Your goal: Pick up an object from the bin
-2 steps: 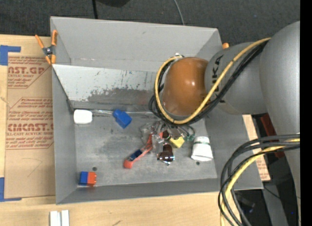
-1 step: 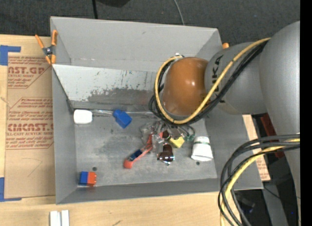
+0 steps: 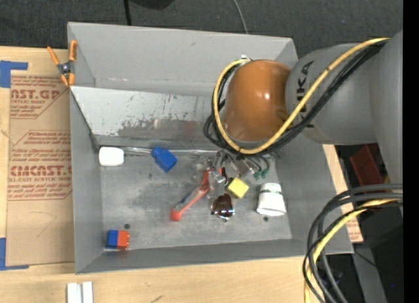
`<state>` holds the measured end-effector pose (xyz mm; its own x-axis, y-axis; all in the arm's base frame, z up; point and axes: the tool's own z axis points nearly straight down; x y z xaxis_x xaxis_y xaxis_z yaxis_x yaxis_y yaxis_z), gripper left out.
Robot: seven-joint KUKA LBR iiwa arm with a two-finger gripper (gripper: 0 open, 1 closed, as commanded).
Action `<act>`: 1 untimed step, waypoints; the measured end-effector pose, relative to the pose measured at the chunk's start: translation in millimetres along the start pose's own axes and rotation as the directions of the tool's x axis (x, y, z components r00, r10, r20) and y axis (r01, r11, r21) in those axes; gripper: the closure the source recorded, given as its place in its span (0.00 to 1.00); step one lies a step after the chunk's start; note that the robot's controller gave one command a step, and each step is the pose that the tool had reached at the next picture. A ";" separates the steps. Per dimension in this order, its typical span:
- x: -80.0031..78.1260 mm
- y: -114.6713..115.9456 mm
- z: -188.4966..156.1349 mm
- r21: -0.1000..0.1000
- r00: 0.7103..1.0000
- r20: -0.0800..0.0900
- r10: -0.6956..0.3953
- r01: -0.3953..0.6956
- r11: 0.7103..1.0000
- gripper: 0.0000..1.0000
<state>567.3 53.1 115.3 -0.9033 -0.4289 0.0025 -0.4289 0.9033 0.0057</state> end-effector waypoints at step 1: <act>-13.1 8.0 -172.5 0.005 0.995 0.014 -0.097 0.097 0.995 1.00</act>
Offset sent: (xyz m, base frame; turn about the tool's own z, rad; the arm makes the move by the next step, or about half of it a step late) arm 0.0000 0.0000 0.0000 0.0000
